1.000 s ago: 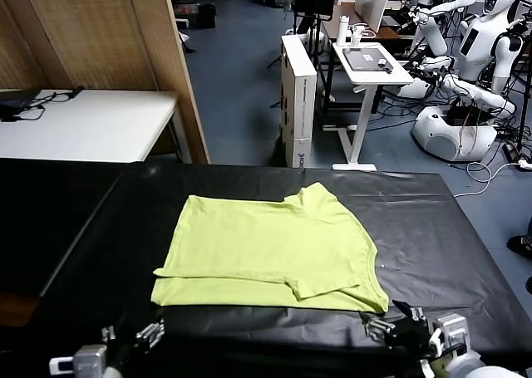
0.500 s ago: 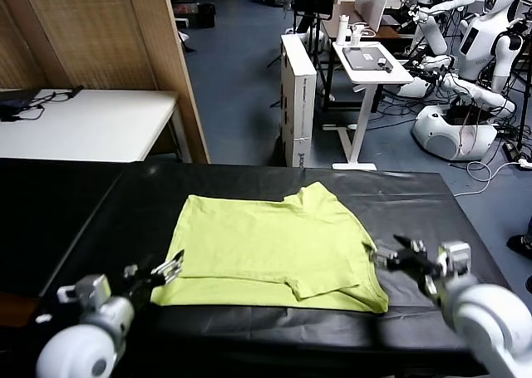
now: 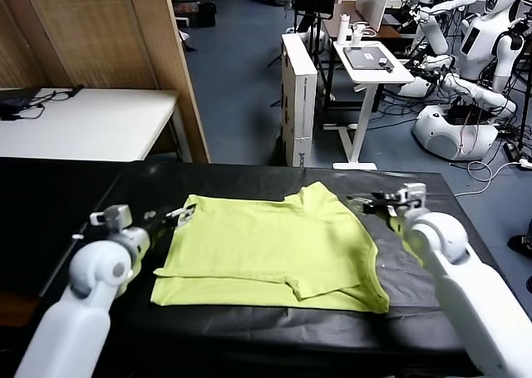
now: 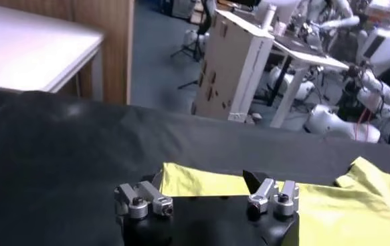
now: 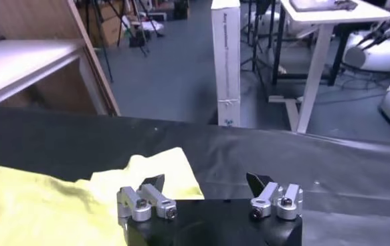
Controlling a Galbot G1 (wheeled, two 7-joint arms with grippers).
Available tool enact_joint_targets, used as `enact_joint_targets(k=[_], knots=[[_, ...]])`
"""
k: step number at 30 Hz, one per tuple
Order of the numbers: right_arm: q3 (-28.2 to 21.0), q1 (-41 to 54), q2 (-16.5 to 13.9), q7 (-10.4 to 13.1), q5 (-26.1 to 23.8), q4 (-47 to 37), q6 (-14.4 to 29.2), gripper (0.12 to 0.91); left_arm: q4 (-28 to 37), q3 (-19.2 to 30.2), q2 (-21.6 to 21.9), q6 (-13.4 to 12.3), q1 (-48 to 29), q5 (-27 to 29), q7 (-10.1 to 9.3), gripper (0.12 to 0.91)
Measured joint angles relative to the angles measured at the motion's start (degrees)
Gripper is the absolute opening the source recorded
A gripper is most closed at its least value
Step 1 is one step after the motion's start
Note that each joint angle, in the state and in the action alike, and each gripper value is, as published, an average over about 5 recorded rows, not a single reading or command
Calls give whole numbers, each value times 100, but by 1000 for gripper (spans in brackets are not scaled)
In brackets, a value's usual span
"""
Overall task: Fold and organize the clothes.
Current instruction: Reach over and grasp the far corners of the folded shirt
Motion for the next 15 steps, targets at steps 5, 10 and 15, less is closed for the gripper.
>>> enact_joint_targets(k=[5,10,15], knots=[[-149,174,96,-324,-176,-433,0,907,595,185,-125,-1,-374,222,171,907],[-221,293,153,-490,-287,-778,0,907,1052,230,-214,-2,-564,361,292,907],[-282,413,243,-509,-311,-1040,0,907,1338,237,-244,-16,-680,362,307,907]])
